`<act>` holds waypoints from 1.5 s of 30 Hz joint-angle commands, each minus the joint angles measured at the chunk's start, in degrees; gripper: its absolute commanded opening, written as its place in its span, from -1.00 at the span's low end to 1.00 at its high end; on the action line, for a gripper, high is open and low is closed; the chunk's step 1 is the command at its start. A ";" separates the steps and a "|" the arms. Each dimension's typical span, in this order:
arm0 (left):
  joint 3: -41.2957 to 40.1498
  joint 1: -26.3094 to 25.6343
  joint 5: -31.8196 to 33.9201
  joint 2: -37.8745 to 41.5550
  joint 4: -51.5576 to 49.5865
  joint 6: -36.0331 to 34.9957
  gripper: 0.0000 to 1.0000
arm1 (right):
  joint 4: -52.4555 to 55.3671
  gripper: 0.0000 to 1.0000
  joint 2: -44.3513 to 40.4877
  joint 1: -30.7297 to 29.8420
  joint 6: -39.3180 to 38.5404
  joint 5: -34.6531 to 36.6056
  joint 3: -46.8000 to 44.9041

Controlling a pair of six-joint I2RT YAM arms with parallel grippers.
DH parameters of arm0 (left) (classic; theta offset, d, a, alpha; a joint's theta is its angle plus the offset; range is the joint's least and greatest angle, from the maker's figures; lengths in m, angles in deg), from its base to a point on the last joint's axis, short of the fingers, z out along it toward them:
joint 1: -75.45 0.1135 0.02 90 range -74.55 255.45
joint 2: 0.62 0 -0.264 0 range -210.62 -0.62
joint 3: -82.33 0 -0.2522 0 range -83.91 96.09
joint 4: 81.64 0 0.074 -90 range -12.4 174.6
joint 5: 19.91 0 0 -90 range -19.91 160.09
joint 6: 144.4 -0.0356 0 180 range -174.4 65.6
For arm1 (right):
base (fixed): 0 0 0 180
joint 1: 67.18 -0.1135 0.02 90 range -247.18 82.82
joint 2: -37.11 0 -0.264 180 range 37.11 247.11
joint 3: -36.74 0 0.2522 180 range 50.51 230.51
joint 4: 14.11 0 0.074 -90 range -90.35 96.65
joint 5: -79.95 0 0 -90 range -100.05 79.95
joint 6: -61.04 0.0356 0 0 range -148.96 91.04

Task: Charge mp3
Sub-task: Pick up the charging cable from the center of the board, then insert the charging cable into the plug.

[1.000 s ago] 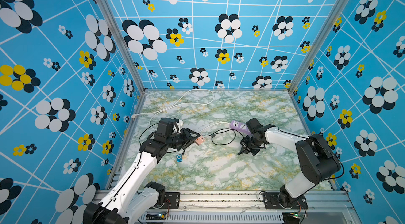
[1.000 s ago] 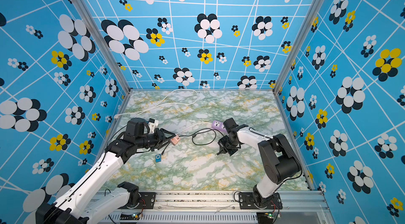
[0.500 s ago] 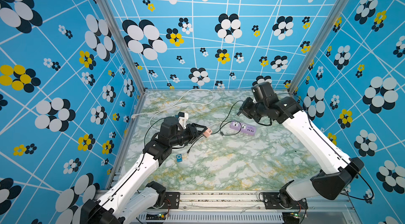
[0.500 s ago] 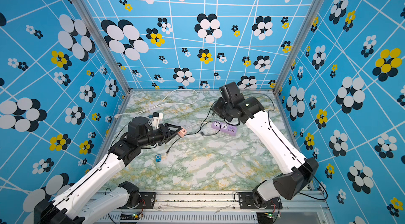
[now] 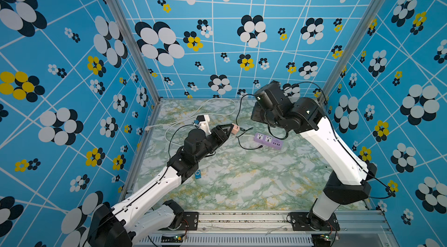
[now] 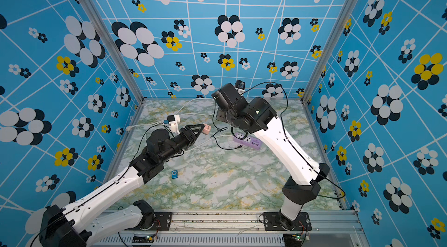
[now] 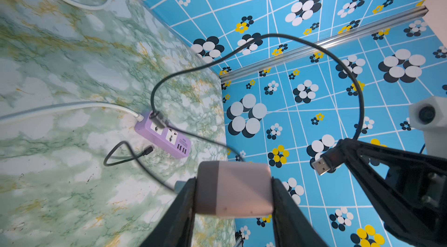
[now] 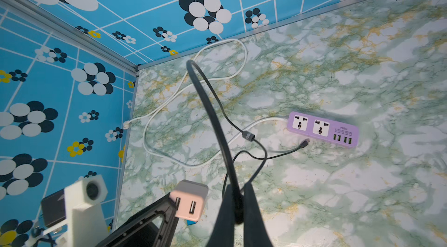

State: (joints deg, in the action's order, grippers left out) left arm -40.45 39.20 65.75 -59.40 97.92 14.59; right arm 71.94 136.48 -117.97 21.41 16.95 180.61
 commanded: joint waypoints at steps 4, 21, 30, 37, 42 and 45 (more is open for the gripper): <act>3.56 -3.22 9.78 1.00 -0.08 5.03 -1.00 | -2.96 -1.00 0.07 -1.43 1.68 4.49 0.40; 5.37 -6.40 14.64 -1.27 1.75 12.25 -1.00 | -11.50 -1.00 3.17 -4.75 -0.04 4.72 -1.62; 4.40 -7.50 16.55 -0.55 1.67 13.30 -1.00 | -12.20 -1.00 4.28 -4.81 0.69 3.95 -2.02; 4.26 -7.68 17.08 -0.81 1.74 13.52 -1.00 | -11.83 -1.00 4.43 -5.19 1.79 3.23 -2.66; 4.26 -7.86 17.26 -1.10 1.95 13.56 -1.00 | -12.06 -1.00 4.84 -5.46 2.37 2.62 -2.92; 4.44 -7.91 17.43 -1.16 1.69 13.54 -1.00 | -12.06 -1.00 4.79 -5.47 2.54 2.44 -3.01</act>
State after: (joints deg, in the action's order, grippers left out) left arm -37.10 31.81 82.17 -60.63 98.29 28.14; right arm 60.23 140.42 -122.95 22.98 19.97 178.44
